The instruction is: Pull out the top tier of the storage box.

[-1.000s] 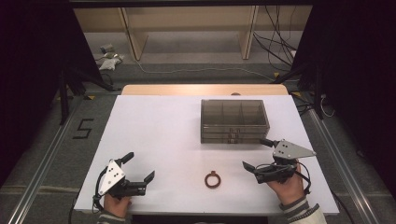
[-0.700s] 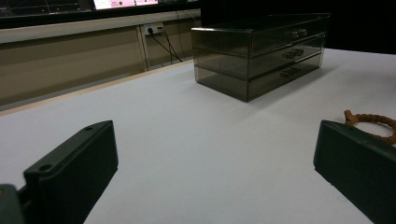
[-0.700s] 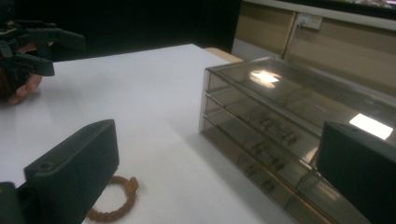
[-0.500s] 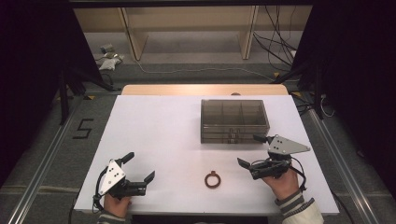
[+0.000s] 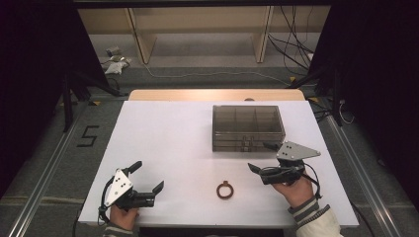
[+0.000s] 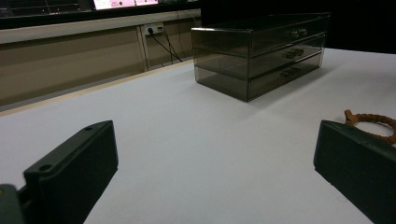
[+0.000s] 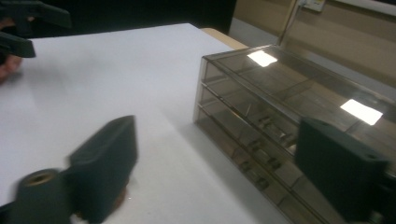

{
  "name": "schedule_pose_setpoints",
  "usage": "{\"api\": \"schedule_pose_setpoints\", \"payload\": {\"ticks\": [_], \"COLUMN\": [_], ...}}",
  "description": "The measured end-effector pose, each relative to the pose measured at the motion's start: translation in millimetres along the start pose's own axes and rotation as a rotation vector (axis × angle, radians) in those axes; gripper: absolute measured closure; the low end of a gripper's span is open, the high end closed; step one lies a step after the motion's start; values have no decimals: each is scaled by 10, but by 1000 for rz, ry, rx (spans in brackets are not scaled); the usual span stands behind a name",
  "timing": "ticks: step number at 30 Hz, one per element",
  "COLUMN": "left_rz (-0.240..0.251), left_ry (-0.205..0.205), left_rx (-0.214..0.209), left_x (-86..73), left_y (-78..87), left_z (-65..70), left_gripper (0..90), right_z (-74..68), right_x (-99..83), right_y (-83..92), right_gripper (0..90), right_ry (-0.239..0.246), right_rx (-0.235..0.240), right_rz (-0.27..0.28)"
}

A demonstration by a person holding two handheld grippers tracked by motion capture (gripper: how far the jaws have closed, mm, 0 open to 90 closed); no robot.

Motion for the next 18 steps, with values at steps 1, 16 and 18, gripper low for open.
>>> {"api": "schedule_pose_setpoints", "payload": {"ticks": [1, 16, 18], "left_rz": [0, 0, 0], "left_ry": [0, 1, 1], "left_rx": [0, -4, -4], "left_x": [0, 0, 0], "left_y": [0, 1, 0], "left_z": [0, 2, 2], "left_gripper": [0, 0, 0], "right_z": [0, -25, -22], "right_x": [0, -1, 6], "right_y": [0, -30, -28], "right_gripper": [165, 303, 315], "right_ry": [0, 68, 73], "right_rx": [0, 21, 22], "right_rz": [0, -39, -35]}}
Point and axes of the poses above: each handheld gripper's, and its own axes: y roughly backward along the jaws, x roughly out of its top, z roughly to its right, the point moved 5 cm from there along -y, roughly forward along the jaws, and after that the axes turned 13 degrees about z, right-handed, at the moved point
